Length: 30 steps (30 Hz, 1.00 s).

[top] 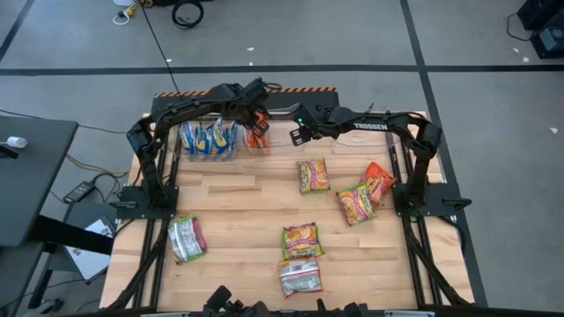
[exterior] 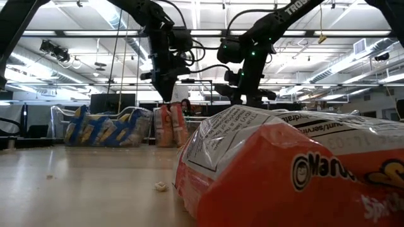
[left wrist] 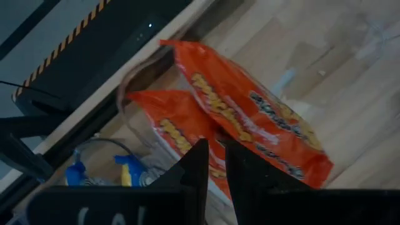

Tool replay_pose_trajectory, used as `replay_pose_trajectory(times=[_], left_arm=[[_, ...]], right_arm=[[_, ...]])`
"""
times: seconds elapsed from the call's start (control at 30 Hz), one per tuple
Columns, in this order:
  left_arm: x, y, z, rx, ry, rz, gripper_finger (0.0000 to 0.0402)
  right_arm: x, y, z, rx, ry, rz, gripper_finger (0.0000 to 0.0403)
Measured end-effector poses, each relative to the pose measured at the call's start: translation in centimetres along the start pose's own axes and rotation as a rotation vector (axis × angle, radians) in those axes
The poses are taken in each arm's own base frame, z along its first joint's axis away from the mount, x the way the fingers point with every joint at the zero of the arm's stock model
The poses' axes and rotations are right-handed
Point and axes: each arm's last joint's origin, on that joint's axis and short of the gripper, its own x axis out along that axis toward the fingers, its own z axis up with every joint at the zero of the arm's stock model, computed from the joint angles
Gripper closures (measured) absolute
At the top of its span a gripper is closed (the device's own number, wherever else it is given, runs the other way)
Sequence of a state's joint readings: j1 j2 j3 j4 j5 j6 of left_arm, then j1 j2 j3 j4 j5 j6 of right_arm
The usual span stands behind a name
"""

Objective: Sort Maruchan noodles
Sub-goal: Adjust the middle transparent bin, then adjust the blue noodle packs into the left transparent bin

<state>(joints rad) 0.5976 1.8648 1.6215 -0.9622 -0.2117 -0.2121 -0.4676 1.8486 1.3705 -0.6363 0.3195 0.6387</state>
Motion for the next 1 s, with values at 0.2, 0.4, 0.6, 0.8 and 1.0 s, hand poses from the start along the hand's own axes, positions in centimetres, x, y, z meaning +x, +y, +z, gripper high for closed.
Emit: replay_pose_trajectory(times=[0.2, 0.4, 0.6, 0.8, 1.0], left_arm=[[0.1, 0.5, -0.1, -0.005, 0.024, 0.009, 0.0341], [-1.6, 1.3, -0.9, 0.0, 0.059, 0.018, 0.0341], [-3.3, 3.7, -2.9, -0.005, 0.221, 0.042, 0.0342], [0.1, 6.7, -4.8, -0.134, 0.327, 0.107, 0.0342], [3.1, 8.3, -5.4, -0.292, 0.226, 0.182, 0.0342]], right_arm=[[0.0, -0.4, -0.1, 0.045, 0.026, -0.024, 0.0232], [-0.2, -0.9, -0.6, 0.048, 0.066, -0.076, 0.0232], [-0.9, -1.1, -1.4, 0.016, 0.128, -0.104, 0.0232], [-5.3, -1.8, -0.6, 0.002, 0.038, -0.047, 0.0232], [-10.2, -3.4, -0.1, -0.007, -0.069, 0.0, 0.0232]])
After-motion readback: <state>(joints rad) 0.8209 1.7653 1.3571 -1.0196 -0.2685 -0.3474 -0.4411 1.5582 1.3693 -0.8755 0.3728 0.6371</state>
